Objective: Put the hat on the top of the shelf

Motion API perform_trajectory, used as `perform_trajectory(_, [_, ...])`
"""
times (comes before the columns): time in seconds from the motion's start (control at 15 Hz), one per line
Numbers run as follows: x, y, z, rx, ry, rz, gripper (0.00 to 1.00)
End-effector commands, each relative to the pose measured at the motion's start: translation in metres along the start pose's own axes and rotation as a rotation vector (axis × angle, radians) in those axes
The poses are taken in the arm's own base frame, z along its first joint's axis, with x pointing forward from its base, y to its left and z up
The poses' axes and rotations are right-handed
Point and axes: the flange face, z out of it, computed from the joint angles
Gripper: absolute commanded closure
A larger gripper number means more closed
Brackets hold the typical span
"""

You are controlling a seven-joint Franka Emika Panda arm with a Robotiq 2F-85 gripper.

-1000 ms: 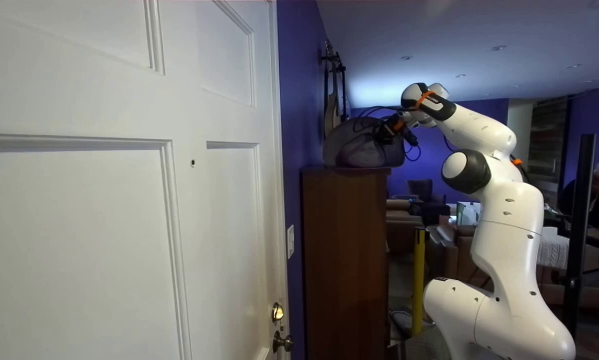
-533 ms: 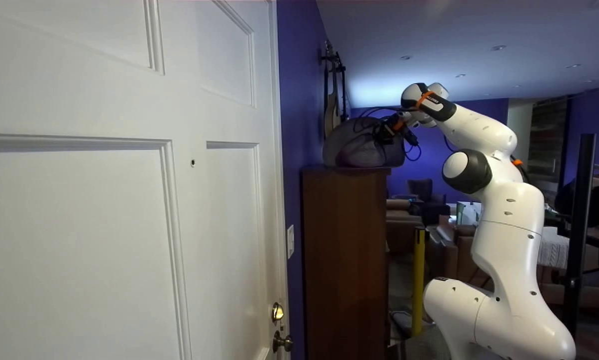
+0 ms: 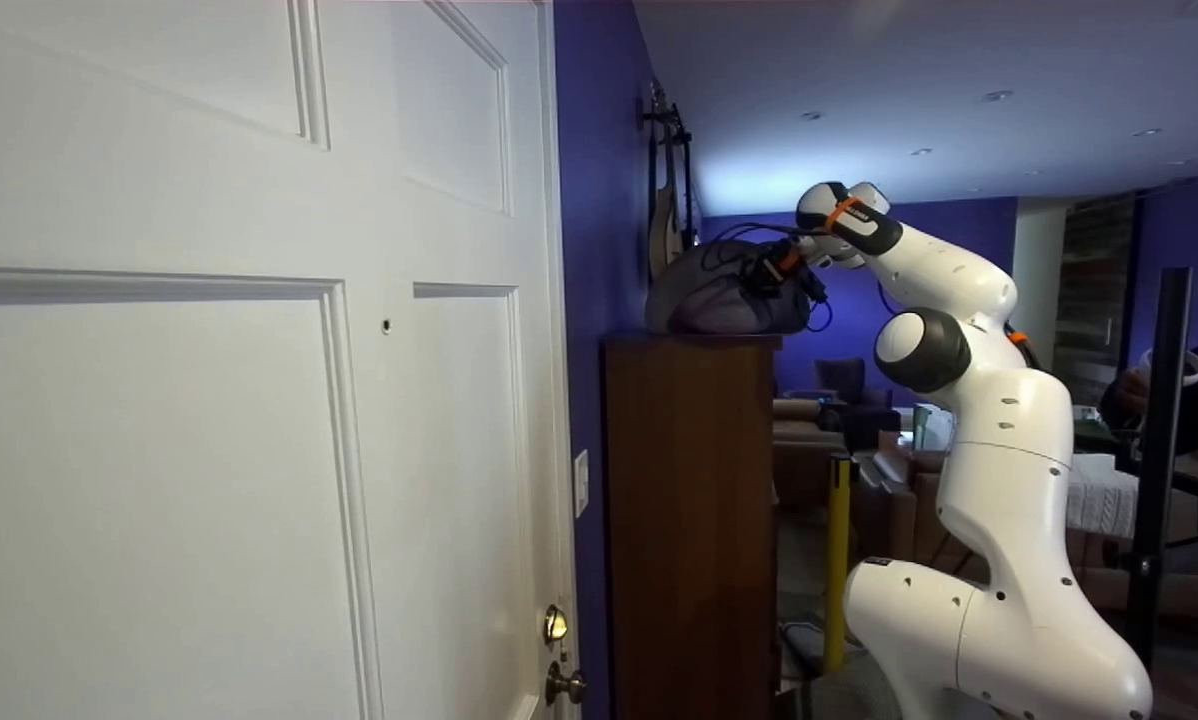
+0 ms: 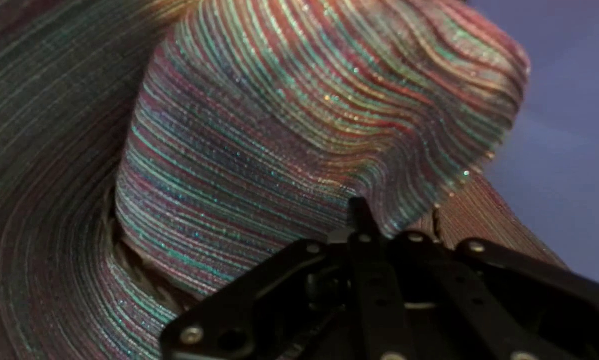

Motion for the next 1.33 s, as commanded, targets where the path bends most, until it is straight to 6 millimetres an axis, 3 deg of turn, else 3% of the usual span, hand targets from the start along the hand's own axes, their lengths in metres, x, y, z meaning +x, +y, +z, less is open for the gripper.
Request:
perform_trajectory(0.0, [0.014,0.011,0.013,0.006,0.021,0.035,0.99])
perform_trajectory(0.07, [0.016,0.013,0.017,0.014,0.014,0.046,0.71])
perform_trajectory(0.27, [0.019,0.011,0.022,0.053,0.006,0.057,0.56])
perform_trajectory(0.8, [0.024,-0.003,0.008,0.109,0.038,0.036,0.02])
perform_trajectory(1.27, [0.03,-0.003,-0.003,0.129,0.076,0.033,0.0])
